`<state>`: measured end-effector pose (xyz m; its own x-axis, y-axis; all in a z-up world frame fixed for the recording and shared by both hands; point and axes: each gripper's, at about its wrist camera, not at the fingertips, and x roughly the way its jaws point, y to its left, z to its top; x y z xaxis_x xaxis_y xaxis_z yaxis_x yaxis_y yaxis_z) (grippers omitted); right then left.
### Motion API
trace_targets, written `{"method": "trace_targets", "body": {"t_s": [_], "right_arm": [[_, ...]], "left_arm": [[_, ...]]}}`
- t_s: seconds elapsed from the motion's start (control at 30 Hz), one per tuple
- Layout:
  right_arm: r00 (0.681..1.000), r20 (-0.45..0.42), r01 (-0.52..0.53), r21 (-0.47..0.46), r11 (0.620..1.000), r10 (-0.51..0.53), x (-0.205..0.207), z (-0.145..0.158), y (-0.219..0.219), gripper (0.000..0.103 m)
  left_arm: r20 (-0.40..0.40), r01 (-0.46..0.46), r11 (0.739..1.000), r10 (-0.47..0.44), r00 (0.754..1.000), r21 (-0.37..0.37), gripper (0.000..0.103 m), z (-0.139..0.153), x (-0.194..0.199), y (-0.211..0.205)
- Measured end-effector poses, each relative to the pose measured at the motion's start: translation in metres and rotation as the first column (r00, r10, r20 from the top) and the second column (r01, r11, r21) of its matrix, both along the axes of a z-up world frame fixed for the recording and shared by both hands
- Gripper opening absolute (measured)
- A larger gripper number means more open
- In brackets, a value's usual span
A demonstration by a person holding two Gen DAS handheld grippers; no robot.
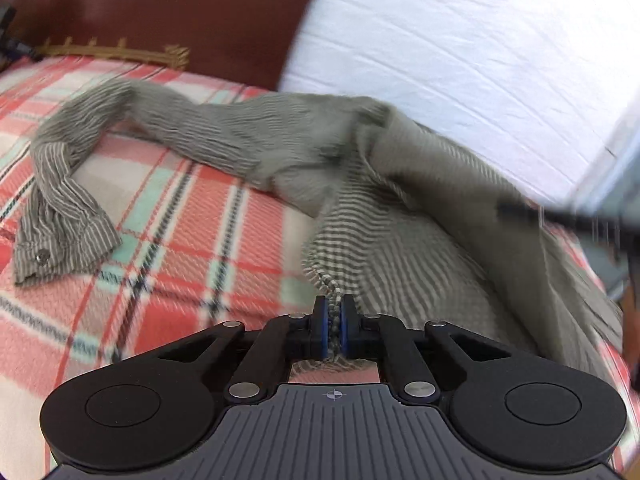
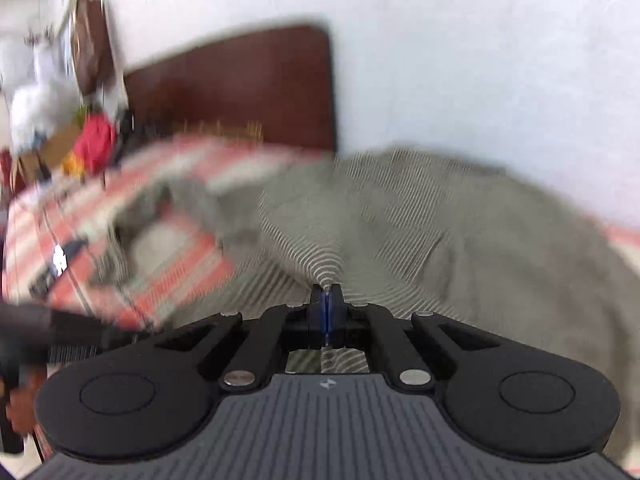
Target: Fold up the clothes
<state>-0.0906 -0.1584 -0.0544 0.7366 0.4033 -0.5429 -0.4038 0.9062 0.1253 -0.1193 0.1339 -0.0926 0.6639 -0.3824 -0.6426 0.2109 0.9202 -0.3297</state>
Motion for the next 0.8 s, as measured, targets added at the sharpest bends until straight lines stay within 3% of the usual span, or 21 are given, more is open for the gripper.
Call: {"method": "trace_targets", "body": {"t_s": [0.2, 0.27, 0.33, 0.43, 0.5, 0.6, 0.73, 0.8], "right_arm": [[0.996, 0.087, 0.008, 0.137, 0.991, -0.020, -0.024, 0.040, -0.039, 0.001], [0.995, 0.102, -0.002, 0.158, 0.987, -0.014, -0.029, 0.047, -0.045, 0.001], [0.994, 0.110, -0.012, 0.170, 0.985, -0.007, -0.035, 0.051, -0.048, 0.001], [0.994, 0.113, -0.021, 0.180, 0.983, 0.000, -0.040, 0.055, -0.050, 0.001], [0.993, 0.115, -0.027, 0.186, 0.982, 0.006, -0.043, 0.057, -0.048, 0.001], [0.992, 0.127, -0.033, 0.183, 0.983, 0.010, -0.046, 0.061, -0.043, 0.001], [0.990, 0.140, -0.034, 0.181, 0.983, 0.008, -0.051, 0.065, -0.039, 0.001], [0.989, 0.147, -0.033, 0.183, 0.982, 0.006, -0.054, 0.068, -0.039, 0.001]], "left_arm": [[-0.044, 0.141, 0.986, -0.138, 0.990, 0.089, 0.002, -0.006, -0.056, -0.020], [-0.045, 0.149, 0.982, -0.144, 0.988, 0.116, 0.010, -0.007, -0.067, -0.023], [0.003, 0.102, 0.985, -0.103, 0.995, 0.138, 0.028, 0.002, -0.074, -0.020], [0.156, 0.010, 0.979, -0.043, 0.987, 0.205, 0.035, 0.023, -0.079, -0.019], [0.241, 0.010, 0.961, -0.079, 0.967, 0.276, 0.039, 0.034, -0.081, -0.030], [0.303, 0.085, 0.937, -0.194, 0.933, 0.339, 0.053, 0.041, -0.084, -0.058], [0.352, 0.120, 0.860, -0.325, 0.878, 0.495, 0.059, 0.031, -0.089, -0.108], [0.365, 0.097, 0.837, -0.336, 0.868, 0.538, 0.060, 0.021, -0.084, -0.127]]}}
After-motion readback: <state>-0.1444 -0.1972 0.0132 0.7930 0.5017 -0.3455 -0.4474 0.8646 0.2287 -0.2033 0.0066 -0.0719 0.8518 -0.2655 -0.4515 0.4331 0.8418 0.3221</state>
